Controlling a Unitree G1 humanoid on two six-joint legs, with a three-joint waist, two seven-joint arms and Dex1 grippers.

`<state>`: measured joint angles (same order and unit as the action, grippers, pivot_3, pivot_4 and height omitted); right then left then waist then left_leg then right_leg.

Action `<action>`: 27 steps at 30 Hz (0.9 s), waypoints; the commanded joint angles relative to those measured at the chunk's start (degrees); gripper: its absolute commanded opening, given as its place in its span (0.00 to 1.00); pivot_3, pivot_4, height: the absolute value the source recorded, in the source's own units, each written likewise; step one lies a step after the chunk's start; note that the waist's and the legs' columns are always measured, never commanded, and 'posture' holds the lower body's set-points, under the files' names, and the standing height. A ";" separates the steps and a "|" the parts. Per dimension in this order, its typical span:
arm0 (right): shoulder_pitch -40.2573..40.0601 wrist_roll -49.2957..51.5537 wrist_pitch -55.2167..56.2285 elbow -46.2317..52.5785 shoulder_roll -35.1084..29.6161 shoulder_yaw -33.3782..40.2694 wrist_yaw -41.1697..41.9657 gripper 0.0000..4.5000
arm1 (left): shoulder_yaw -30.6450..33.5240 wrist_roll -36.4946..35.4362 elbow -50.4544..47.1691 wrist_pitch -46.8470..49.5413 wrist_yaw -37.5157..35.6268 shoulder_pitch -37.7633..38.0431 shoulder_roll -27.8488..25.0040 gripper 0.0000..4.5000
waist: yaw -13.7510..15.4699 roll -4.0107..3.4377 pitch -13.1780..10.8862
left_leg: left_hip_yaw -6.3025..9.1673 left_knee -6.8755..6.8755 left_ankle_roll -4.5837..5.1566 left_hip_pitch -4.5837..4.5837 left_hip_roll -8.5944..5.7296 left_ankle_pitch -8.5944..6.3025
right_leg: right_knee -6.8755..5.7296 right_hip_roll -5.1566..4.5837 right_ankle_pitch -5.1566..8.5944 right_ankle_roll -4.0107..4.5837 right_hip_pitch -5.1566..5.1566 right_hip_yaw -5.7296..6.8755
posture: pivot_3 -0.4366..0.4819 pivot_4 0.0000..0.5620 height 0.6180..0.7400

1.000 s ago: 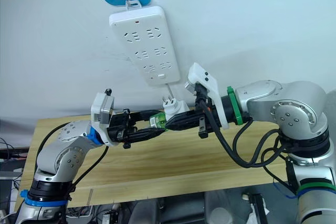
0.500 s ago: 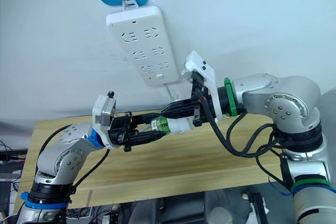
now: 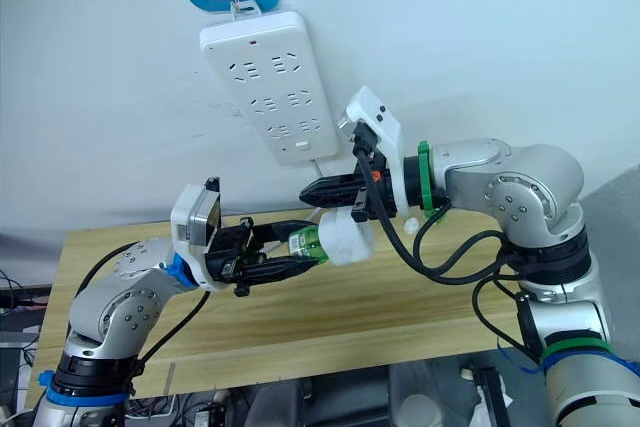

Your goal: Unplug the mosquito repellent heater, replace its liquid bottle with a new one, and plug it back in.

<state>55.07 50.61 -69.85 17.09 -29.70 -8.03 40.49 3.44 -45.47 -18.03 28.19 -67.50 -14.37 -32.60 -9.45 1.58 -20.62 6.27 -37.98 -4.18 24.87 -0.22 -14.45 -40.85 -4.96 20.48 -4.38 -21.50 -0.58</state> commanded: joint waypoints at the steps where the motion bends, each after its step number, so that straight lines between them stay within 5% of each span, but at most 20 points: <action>1: 0.76 -0.47 0.81 0.27 0.48 1.95 -0.69 0.01 | 2.34 -2.52 -2.99 0.03 0.46 0.97 -0.65 0.51 | -0.02 0.00 0.00 | 0.00 0.00 0.00 0.00 0.00 0.00 | 0.00 0.00 0.00 0.00 0.00 0.00 | 0.25 0.53 1.00; 15: -3.57 -2.21 -0.04 -0.55 -1.86 5.29 -3.17 0.01 | 5.48 -4.10 -3.96 0.03 0.71 4.46 -3.24 0.51 | 0.04 -0.01 0.04 | 0.00 0.01 -0.01 0.00 0.00 0.00 | -0.01 0.00 0.00 0.00 -0.01 0.00 | 0.25 0.49 1.00; 27: -21.73 0.68 -3.44 11.72 -5.17 12.25 -9.79 0.01 | 9.21 -3.83 -5.74 -1.07 2.77 10.57 -4.23 0.51 | 0.04 0.01 0.29 | -0.07 0.01 -0.01 -0.02 0.00 0.01 | -0.08 -0.01 0.00 0.00 -0.05 -0.09 | 0.24 0.46 1.00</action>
<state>33.87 49.79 -73.23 25.64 -34.94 1.86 31.73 11.16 -48.22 -21.21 28.21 -64.55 -4.73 -36.51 -9.41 1.59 -20.33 6.22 -38.00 -4.19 24.84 -0.20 -14.45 -40.96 -4.96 20.48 -4.38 -21.55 -0.67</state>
